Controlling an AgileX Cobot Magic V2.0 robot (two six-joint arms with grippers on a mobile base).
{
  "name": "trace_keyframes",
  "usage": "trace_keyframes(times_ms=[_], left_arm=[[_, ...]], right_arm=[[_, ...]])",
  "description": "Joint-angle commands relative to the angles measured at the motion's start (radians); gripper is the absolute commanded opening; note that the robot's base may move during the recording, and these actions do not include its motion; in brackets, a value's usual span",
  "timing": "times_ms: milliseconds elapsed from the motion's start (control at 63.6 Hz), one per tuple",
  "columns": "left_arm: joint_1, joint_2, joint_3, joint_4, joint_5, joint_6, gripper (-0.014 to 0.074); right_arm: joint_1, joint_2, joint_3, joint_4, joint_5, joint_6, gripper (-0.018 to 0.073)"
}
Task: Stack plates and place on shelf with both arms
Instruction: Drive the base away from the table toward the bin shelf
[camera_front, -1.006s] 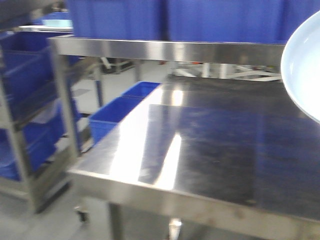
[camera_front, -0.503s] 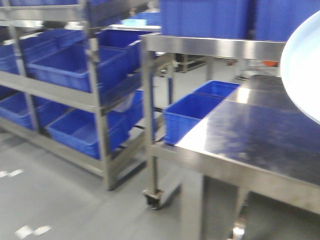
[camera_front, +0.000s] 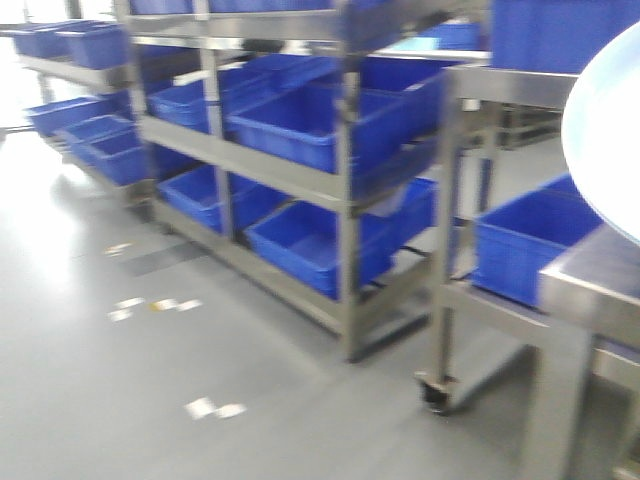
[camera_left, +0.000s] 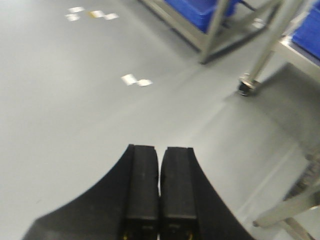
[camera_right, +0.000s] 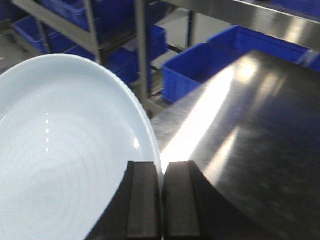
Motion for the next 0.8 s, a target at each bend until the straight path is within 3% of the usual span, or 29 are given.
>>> trace_keyframes(times_ms=[0,786], left_arm=[[0.001,-0.002,-0.030,-0.007,-0.063,-0.010,0.0083],[0.001,-0.002,-0.030,-0.007,-0.063,-0.010,0.0083]], right_arm=[[-0.005,0.002,-0.031,-0.008,-0.093,-0.002,0.0029],[-0.005,0.002,-0.031,-0.008,-0.093,-0.002,0.0029]])
